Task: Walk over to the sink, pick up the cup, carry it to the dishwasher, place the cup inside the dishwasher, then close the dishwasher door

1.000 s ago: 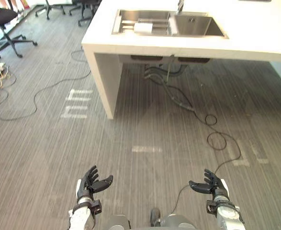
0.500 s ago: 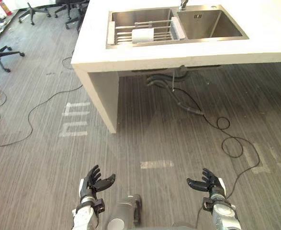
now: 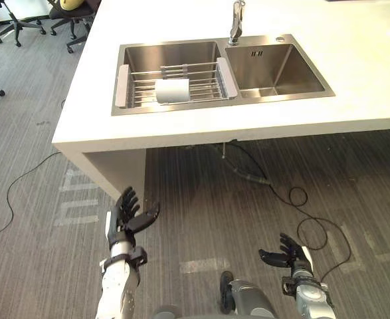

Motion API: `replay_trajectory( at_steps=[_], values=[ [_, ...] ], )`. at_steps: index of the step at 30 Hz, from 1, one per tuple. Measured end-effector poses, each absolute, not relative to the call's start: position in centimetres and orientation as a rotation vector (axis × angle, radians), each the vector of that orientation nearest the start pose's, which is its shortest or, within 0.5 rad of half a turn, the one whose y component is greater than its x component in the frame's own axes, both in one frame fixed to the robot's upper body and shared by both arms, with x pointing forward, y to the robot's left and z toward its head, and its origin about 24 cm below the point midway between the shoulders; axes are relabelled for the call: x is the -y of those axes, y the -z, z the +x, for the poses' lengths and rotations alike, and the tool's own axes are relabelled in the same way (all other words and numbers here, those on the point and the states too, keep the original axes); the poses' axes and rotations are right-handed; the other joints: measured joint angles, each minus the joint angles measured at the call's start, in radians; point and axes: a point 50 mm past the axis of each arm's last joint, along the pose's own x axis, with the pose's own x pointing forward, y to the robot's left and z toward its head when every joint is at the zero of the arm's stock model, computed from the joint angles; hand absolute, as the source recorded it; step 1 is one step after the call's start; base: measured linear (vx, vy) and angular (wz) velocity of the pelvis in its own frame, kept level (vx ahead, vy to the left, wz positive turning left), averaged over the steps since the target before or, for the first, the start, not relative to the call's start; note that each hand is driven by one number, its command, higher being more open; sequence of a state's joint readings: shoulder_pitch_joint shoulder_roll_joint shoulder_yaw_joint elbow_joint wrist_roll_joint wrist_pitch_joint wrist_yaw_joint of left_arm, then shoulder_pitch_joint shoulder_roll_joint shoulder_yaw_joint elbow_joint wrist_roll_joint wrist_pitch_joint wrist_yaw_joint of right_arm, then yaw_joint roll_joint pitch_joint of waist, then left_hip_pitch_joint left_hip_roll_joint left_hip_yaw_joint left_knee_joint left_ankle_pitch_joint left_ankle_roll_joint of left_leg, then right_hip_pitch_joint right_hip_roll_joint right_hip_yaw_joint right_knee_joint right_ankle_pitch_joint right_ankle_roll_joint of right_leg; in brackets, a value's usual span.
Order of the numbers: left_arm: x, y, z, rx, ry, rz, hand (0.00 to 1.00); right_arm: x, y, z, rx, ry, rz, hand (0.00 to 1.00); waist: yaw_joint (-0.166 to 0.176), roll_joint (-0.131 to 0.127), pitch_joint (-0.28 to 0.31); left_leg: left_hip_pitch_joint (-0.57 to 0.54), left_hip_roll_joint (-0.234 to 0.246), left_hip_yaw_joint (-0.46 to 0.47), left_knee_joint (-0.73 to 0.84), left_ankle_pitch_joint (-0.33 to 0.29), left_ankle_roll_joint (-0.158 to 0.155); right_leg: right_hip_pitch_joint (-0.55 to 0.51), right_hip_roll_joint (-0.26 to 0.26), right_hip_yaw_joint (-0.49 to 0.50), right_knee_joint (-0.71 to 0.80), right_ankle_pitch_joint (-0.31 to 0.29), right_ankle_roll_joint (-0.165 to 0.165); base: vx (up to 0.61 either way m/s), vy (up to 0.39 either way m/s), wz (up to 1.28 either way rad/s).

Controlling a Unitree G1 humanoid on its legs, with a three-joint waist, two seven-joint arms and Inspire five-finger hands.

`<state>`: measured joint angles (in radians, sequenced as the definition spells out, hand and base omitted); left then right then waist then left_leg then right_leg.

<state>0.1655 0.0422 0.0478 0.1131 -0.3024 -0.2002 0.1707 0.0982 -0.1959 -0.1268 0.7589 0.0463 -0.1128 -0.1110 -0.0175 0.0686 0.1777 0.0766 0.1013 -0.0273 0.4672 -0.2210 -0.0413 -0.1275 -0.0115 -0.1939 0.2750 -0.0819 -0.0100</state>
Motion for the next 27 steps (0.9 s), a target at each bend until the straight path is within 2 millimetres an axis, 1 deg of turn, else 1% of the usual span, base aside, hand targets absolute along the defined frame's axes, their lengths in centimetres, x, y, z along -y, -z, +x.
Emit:
replay_trajectory(
  at_steps=[2,3,4,5,6,7,8,9,10,11,12,13,14,15,16,17,18,19,20,21,22,23,24,25,26,27],
  values=[
    [-18.7,-1.3,21.0,-0.001,-0.299,-0.242,0.90,24.6,11.3,13.7,-0.726,0.320,-0.154,0.90,0.006,0.002,-0.002,-0.086,0.007,-0.010,0.269,0.097,-0.006,0.135,0.004,-0.008,-0.109,0.004,0.005,0.27,-0.038,0.21],
    [-18.5,-1.8,21.1,0.023,-0.289,-0.243,0.90,24.5,11.3,13.6,-0.726,0.319,-0.152,0.90,0.009,0.007,-0.004,-0.114,0.015,-0.004,0.328,0.081,-0.011,0.158,0.007,-0.008,-0.131,0.006,0.007,0.23,0.011,0.05],
    [-18.1,-2.8,21.3,0.073,-0.263,-0.248,0.90,24.4,11.3,13.5,-0.727,0.320,-0.150,0.90,0.018,0.018,-0.010,-0.179,0.042,0.014,0.408,0.007,0.000,0.182,0.016,-0.007,-0.158,0.006,0.008,0.22,0.053,-0.07],
    [-17.8,-3.9,21.3,0.121,-0.241,-0.254,0.90,24.2,11.4,13.8,-0.726,0.317,-0.146,0.90,0.030,0.020,-0.007,-0.232,0.047,0.022,0.438,-0.052,0.010,0.201,0.012,0.007,-0.171,0.006,0.008,0.21,0.074,-0.15],
    [-17.7,-4.4,21.3,0.142,-0.234,-0.256,0.90,24.1,11.4,14.0,-0.726,0.315,-0.142,0.90,0.036,0.018,-0.006,-0.256,0.046,0.026,0.436,-0.075,0.010,0.208,0.007,0.016,-0.175,0.006,0.008,0.20,0.125,-0.29],
    [-17.6,-5.3,21.2,0.181,-0.223,-0.261,0.90,23.8,11.4,14.3,-0.723,0.312,-0.135,0.90,0.045,0.019,-0.005,-0.302,0.040,0.034,0.406,-0.107,0.013,0.223,-0.010,0.029,-0.177,0.006,0.009,0.15,0.131,-0.25],
    [-17.5,-5.7,21.2,0.199,-0.219,-0.261,0.90,23.8,11.5,14.4,-0.723,0.310,-0.134,0.90,0.047,0.015,-0.003,-0.319,0.033,0.039,0.362,-0.114,0.011,0.229,-0.022,0.031,-0.176,0.004,0.013,0.22,0.254,-0.19],
    [-17.2,-6.8,21.1,0.252,-0.207,-0.252,0.90,23.9,11.4,14.4,-0.717,0.309,-0.139,0.90,0.046,0.026,-0.003,-0.331,0.007,0.047,0.132,-0.081,0.006,0.241,-0.047,0.035,-0.155,-0.033,0.064,0.19,0.228,-0.04],
    [-17.1,-7.4,21.0,0.282,-0.205,-0.258,0.90,24.1,11.3,14.3,-0.714,0.309,-0.149,0.90,0.044,0.051,-0.007,-0.318,0.010,0.043,-0.026,0.033,0.001,0.245,-0.043,0.037,-0.136,-0.061,0.097,0.20,0.248,0.02],
    [-16.9,-8.0,21.0,0.320,-0.201,-0.252,0.90,23.8,11.8,14.2,-0.739,0.301,-0.146,0.90,0.045,0.035,0.007,-0.299,-0.009,0.053,-0.034,0.074,0.016,0.257,-0.066,0.068,-0.114,-0.115,0.122,0.23,0.219,0.14],
    [-17.0,-8.5,20.7,0.339,-0.207,-0.246,0.90,23.3,12.1,13.9,-0.758,0.275,-0.152,0.90,0.048,0.013,-0.004,-0.284,-0.050,0.059,-0.084,0.086,0.028,0.251,-0.092,0.094,-0.114,-0.125,0.114,0.27,0.227,0.32],
    [-16.9,-8.9,20.6,0.359,-0.209,-0.246,0.90,23.2,12.2,13.7,-0.765,0.267,-0.155,0.90,0.049,0.003,-0.006,-0.286,-0.081,0.055,-0.101,0.090,0.041,0.252,-0.115,0.110,-0.128,-0.133,0.124,0.26,0.188,0.34],
    [-16.9,-9.0,20.5,0.364,-0.217,-0.244,0.90,23.1,12.3,13.7,-0.771,0.261,-0.157,0.90,0.051,0.002,-0.007,-0.288,-0.090,0.057,-0.099,0.088,0.048,0.254,-0.121,0.114,-0.139,-0.131,0.126,0.19,0.112,0.23],
    [-17.0,-9.2,20.2,0.372,-0.224,-0.242,0.90,22.8,12.6,13.6,-0.787,0.249,-0.155,0.90,0.060,0.002,-0.006,-0.292,-0.098,0.064,-0.084,0.073,0.059,0.267,-0.126,0.125,-0.162,-0.124,0.136,0.18,0.100,0.03],
    [-17.0,-9.3,20.1,0.376,-0.218,-0.238,0.90,22.4,12.7,13.5,-0.795,0.229,-0.162,0.90,0.065,-0.001,-0.006,-0.289,-0.098,0.068,-0.059,0.047,0.063,0.276,-0.127,0.136,-0.163,-0.116,0.145,0.18,0.091,-0.04],
    [-16.9,-9.4,20.0,0.378,-0.212,-0.238,0.90,22.3,12.8,13.5,-0.796,0.217,-0.171,0.90,0.068,-0.002,-0.006,-0.283,-0.098,0.070,-0.050,0.031,0.063,0.280,-0.128,0.141,-0.153,-0.120,0.139,0.16,0.068,-0.20],
    [-16.5,-9.5,19.8,0.378,-0.187,-0.236,0.90,22.3,12.8,13.5,-0.795,0.214,-0.176,0.90,0.075,-0.004,-0.006,-0.266,-0.095,0.085,-0.041,0.001,0.065,0.277,-0.131,0.154,-0.109,-0.139,0.129,0.17,0.046,-0.34],
    [-16.1,-9.5,19.7,0.374,-0.164,-0.230,0.90,22.4,12.7,13.6,-0.794,0.214,-0.181,0.90,0.076,-0.005,-0.005,-0.248,-0.092,0.096,-0.045,-0.015,0.070,0.256,-0.135,0.166,-0.043,-0.153,0.146,0.16,0.045,-0.46],
    [-15.6,-9.4,19.7,0.367,-0.134,-0.204,0.90,22.4,12.6,13.8,-0.788,0.214,-0.183,0.90,0.068,-0.006,-0.006,-0.219,-0.092,0.106,-0.062,-0.024,0.072,0.199,-0.142,0.168,0.092,-0.163,0.159,0.17,0.061,-0.34],
    [-15.4,-9.4,19.7,0.366,-0.111,-0.186,0.90,22.4,12.6,13.9,-0.786,0.213,-0.182,0.90,0.060,-0.009,-0.007,-0.202,-0.096,0.110,-0.075,-0.025,0.074,0.167,-0.148,0.168,0.175,-0.163,0.161,0.20,0.079,-0.20],
    [-15.1,-9.4,19.6,0.366,-0.070,-0.146,0.90,22.2,12.8,13.6,-0.795,0.211,-0.176,0.90,0.047,-0.027,-0.012,-0.168,-0.107,0.113,-0.098,-0.032,0.084,0.103,-0.167,0.168,0.327,-0.150,0.181,0.27,0.081,-0.03],
    [-15.0,-9.4,19.6,0.365,-0.049,-0.109,0.90,21.9,13.0,13.2,-0.807,0.208,-0.167,0.90,0.033,-0.045,-0.014,-0.135,-0.113,0.111,-0.112,-0.041,0.090,0.046,-0.186,0.163,0.464,-0.126,0.179,0.26,0.044,0.03],
    [-15.0,-9.3,19.6,0.360,-0.045,-0.091,0.90,21.8,13.1,12.9,-0.817,0.207,-0.163,0.90,0.027,-0.051,-0.018,-0.123,-0.113,0.109,-0.115,-0.044,0.091,0.026,-0.190,0.156,0.509,-0.142,0.160,0.29,0.002,0.09],
    [-15.0,-9.3,19.6,0.359,-0.047,-0.074,0.90,21.8,13.2,12.6,-0.827,0.204,-0.162,0.90,0.021,-0.055,-0.024,-0.100,-0.105,0.105,-0.124,-0.055,0.088,-0.008,-0.191,0.132,0.535,-0.183,0.110,0.30,-0.033,0.05],
    [-15.0,-9.3,19.6,0.361,-0.053,-0.073,0.90,21.8,13.2,12.7,-0.823,0.202,-0.162,0.90,0.018,-0.052,-0.023,-0.073,-0.089,0.103,-0.147,-0.058,0.085,-0.063,-0.176,0.096,0.523,-0.229,0.064,0.30,-0.052,0.02],
    [-15.0,-9.3,19.6,0.361,-0.057,-0.073,0.90,21.8,13.1,12.9,-0.820,0.200,-0.161,0.90,0.016,-0.048,-0.021,-0.063,-0.079,0.098,-0.155,-0.057,0.083,-0.084,-0.162,0.084,0.508,-0.243,0.050,0.28,-0.100,0.01]
  ],
)
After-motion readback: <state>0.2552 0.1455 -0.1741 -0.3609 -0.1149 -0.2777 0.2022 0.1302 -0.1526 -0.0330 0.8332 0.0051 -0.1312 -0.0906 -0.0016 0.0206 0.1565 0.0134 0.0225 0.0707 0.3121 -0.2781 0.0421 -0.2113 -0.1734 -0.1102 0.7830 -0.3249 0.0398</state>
